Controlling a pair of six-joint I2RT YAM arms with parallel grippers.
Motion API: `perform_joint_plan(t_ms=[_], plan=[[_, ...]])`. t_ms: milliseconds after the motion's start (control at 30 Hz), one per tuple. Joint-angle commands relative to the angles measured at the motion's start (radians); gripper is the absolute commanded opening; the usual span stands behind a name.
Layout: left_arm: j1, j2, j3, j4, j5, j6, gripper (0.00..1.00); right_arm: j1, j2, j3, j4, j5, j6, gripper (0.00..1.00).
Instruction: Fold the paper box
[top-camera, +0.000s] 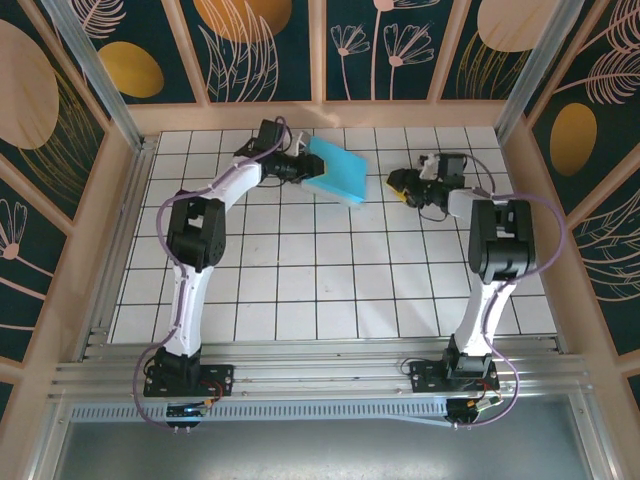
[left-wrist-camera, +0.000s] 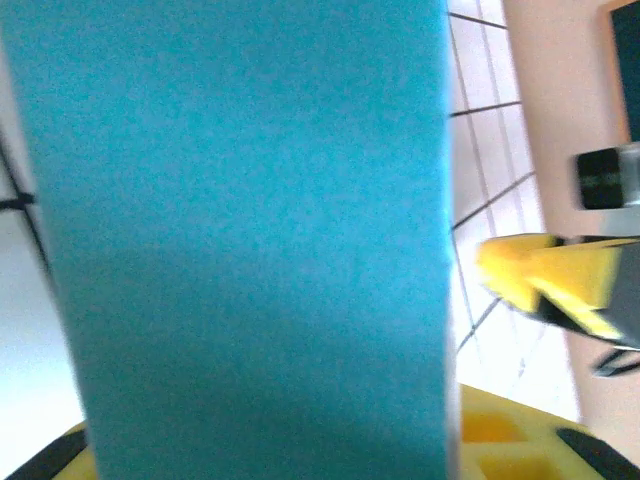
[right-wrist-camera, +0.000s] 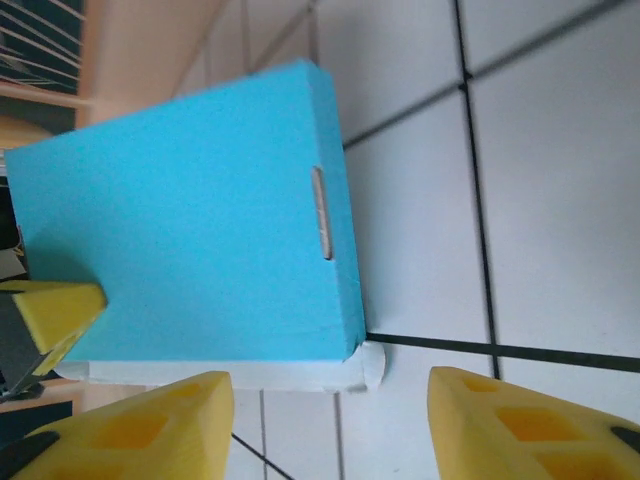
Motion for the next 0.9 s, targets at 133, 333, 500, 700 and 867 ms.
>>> perform_joint_plan(t_ms=[133,333,500,700,867], plan=[[-0.006,-0.16,0.088,-0.448,-0.375,0.367,0.39,0.051,-0.229,0.007,-0.132,0.178,-0.225,0.63],[-0.101,-0.237,0.13,-0.629,-0.566,0.547,0.38,0.172,-0.373,-0.065,-0.03,0.278,-0.504,0.71],[-0.188,-0.278,0.123,-0.686,-0.587,0.715,0.36,0.2,-0.455,-0.157,0.095,0.07,-0.891,0.75],[-0.22,-0.309,0.14,-0.713,-0.532,0.825,0.36,0.197,-0.52,-0.243,0.145,-0.193,-1.349,0.95],[-0.25,-0.332,0.127,-0.708,-0.502,0.905,0.34,0.174,-0.354,-0.026,-0.198,-0.35,-1.602,0.95]])
